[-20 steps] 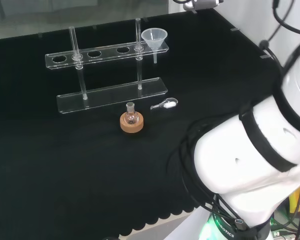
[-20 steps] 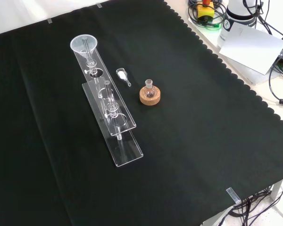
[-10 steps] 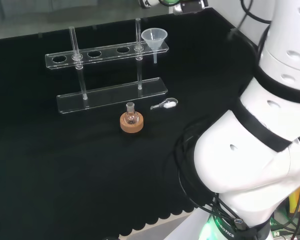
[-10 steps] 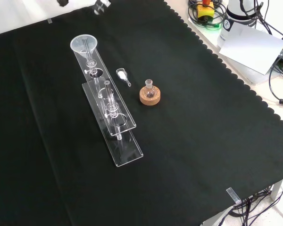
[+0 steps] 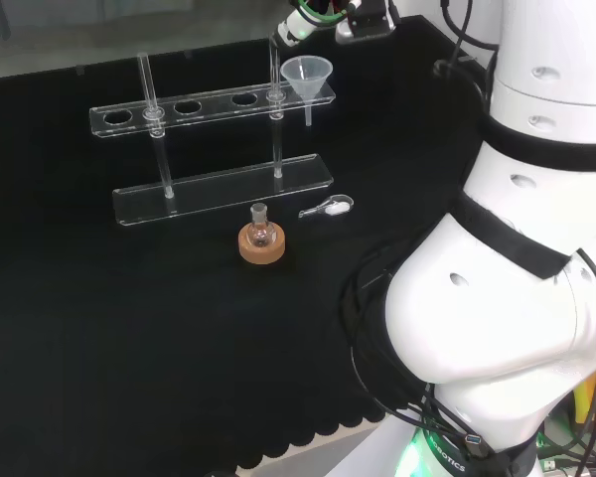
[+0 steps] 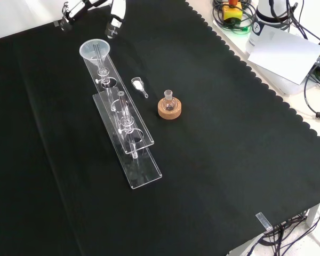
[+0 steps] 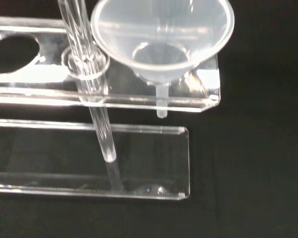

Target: Pick up the funnel from the transparent funnel stand.

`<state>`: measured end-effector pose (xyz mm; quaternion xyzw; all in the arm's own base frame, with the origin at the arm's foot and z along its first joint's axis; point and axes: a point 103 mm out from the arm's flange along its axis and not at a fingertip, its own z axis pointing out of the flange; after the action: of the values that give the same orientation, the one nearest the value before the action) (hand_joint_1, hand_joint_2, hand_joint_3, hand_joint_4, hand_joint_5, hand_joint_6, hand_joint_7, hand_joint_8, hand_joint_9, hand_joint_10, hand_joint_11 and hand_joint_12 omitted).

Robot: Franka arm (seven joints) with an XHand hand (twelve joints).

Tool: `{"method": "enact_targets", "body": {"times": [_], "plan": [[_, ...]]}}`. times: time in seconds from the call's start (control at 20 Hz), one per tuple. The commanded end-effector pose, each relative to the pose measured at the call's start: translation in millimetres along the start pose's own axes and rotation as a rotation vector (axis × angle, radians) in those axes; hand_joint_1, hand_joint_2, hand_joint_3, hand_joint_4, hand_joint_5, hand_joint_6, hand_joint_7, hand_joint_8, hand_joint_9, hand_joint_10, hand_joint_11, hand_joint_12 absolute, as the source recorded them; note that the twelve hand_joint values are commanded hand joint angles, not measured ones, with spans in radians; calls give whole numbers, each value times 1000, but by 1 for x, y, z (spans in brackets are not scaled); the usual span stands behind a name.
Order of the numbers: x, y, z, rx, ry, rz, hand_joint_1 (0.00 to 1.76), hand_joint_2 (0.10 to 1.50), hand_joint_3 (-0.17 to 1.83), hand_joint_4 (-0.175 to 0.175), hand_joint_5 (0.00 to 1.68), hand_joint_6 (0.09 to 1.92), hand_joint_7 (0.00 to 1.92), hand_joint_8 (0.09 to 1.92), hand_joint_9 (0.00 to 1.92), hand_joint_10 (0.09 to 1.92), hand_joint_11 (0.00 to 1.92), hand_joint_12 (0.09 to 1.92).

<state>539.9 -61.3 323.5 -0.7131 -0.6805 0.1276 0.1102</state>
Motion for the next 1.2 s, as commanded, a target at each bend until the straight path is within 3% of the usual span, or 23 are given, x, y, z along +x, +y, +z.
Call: {"method": "enact_targets", "body": {"times": [0.05,0.55,1.2], "plan": [[-6,11,16,100,-24,1,486,801,234,-12,120,87,2,641,173,781,244,1485],[-6,31,33,139,-58,-8,567,741,237,-26,66,87,0,466,73,849,266,1503],[-11,42,49,175,-79,-11,672,704,282,-24,83,87,0,523,159,874,394,1463]]}}
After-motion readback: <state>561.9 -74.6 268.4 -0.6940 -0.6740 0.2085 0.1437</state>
